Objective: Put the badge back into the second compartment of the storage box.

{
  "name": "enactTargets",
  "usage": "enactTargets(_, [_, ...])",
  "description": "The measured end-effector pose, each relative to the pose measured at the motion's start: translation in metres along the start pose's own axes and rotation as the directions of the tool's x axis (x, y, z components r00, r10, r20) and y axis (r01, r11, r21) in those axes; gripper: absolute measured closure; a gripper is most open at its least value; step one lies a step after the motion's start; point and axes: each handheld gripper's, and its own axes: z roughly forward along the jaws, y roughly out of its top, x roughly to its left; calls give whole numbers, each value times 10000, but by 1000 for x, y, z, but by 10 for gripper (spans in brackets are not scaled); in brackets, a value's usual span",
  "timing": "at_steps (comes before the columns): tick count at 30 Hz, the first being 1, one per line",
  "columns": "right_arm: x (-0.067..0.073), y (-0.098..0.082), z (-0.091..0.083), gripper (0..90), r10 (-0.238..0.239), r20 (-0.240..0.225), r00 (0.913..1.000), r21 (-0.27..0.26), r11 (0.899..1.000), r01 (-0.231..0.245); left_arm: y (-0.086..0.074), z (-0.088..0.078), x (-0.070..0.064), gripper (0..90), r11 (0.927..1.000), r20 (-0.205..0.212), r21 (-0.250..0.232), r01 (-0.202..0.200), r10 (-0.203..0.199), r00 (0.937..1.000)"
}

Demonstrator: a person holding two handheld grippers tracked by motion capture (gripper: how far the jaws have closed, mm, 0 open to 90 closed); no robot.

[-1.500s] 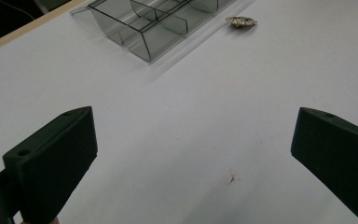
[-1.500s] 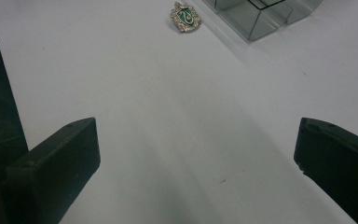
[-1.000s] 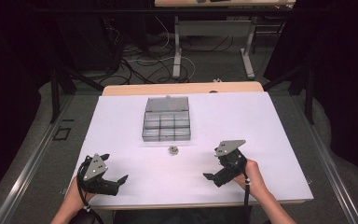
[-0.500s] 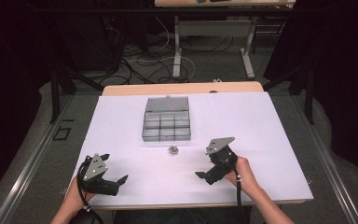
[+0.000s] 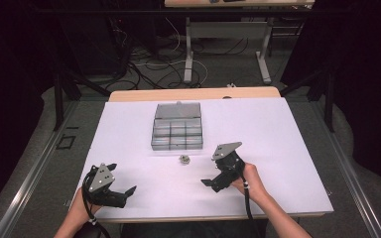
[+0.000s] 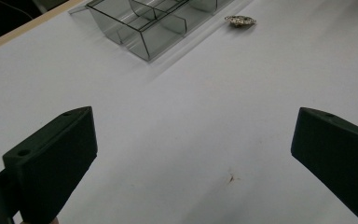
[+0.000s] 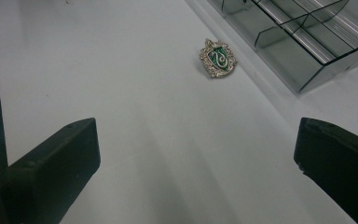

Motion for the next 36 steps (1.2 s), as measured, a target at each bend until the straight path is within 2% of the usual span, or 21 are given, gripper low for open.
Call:
enactTargets(9, [-2,7,12,0,161,69,9998,30,9999,-161,0,0,0,6,10000,-1,12,-3,3,10000])
enactTargets(10, [-4,7,13,0,-18,-56,10000,14,10000,18,0,0,0,6,10000,3,-6,1,-1,10000])
enactTargets(11, [-4,9,16,0,2,54,10000,28,10000,-3,0,0,0,6,10000,7,-8,2,-2,10000])
enactTargets(14, [-5,11,19,0,-131,-138,9998,107,9999,132,0,0,0,6,10000,3,2,-4,4,10000])
enactTargets(15, [-4,12,20,0,90,20,10000,89,9999,-91,0,0,0,6,10000,4,-9,3,-3,10000])
enactTargets(16, [-4,13,21,0,36,-142,9999,189,9998,-33,0,0,0,5,10000,0,-15,6,-6,10000])
enactTargets(17, [-5,13,23,0,-18,-29,10000,83,10000,18,0,0,0,6,10000,2,-20,16,-16,10000])
enactTargets(18, [-6,14,25,0,61,-185,9998,89,9999,-59,0,0,0,6,10000,-6,-5,13,-14,10000])
enactTargets(23, [-8,15,30,0,89,-278,9996,-13,10000,-90,0,0,0,5,10000,-15,-43,17,-17,10000])
enactTargets(24, [-8,16,31,0,196,-207,9996,47,9998,-195,0,0,0,5,10000,12,-30,16,-16,10000])
enactTargets(25, [-9,17,34,0,214,-327,9992,115,9997,-210,0,0,0,6,10000,14,-41,27,-27,10000])
enactTargets(28, [-11,18,37,0,129,-422,9990,178,9998,-121,0,0,0,5,10000,30,-38,24,-24,10000])
enactTargets(29, [-9,19,38,0,310,-397,9987,223,9993,-302,0,0,0,6,10000,34,-36,21,-21,10000])
enactTargets(31, [-8,21,41,0,308,-359,9989,296,9991,-298,0,0,0,5,10000,3,-70,16,-16,10000])
enactTargets(32, [-9,21,44,0,123,-377,9992,158,9998,-117,0,0,0,6,10000,12,-70,23,-22,10000])
enactTargets(36, [-8,26,49,4,183,-430,9989,313,9994,-170,0,0,0,6,10000,43,-56,27,-27,10000])
